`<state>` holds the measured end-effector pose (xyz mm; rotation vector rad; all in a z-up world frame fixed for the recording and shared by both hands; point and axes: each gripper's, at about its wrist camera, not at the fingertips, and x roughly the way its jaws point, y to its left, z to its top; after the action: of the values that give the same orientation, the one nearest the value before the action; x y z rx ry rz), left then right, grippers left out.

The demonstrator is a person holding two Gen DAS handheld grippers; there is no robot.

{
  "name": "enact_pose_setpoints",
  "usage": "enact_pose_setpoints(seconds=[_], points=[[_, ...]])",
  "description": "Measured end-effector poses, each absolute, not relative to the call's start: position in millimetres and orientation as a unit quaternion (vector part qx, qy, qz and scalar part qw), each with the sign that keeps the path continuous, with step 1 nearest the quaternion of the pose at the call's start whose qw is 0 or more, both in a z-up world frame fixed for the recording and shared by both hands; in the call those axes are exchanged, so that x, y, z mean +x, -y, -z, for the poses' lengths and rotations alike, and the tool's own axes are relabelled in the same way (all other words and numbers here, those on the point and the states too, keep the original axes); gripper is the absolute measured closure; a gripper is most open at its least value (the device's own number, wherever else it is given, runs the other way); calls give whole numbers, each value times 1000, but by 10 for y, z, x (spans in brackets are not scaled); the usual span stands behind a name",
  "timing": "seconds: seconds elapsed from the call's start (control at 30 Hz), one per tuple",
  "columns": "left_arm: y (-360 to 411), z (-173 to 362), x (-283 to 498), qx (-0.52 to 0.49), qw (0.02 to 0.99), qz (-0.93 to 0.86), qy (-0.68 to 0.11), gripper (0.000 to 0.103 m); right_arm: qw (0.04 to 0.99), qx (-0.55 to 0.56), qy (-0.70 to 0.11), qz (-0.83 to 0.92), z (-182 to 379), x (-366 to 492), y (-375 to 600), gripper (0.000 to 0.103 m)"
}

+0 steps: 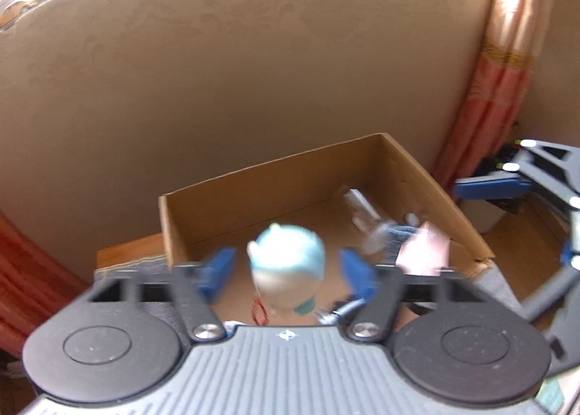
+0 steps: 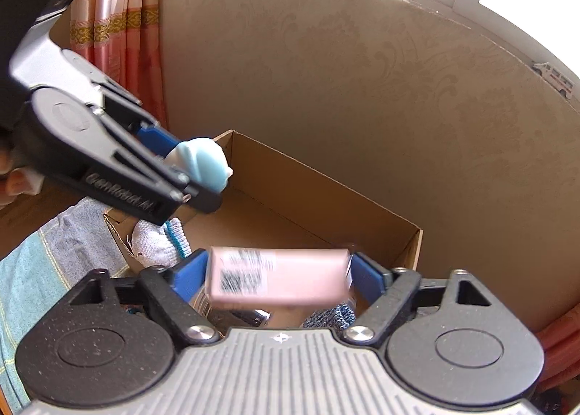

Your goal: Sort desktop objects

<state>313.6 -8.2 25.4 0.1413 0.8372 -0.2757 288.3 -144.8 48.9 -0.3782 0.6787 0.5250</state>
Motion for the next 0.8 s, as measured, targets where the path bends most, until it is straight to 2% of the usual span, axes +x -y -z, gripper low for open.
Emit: enact_pose_setpoints(seconds=[0.2, 0.8], points=[[59, -139, 3123, 58, 894, 131, -424, 17, 890, -188, -332, -251, -475, 2829, 1444, 2], [69, -229, 2744, 76, 889, 148, -427, 14, 888, -194, -338, -245, -555, 2478, 1492, 0]])
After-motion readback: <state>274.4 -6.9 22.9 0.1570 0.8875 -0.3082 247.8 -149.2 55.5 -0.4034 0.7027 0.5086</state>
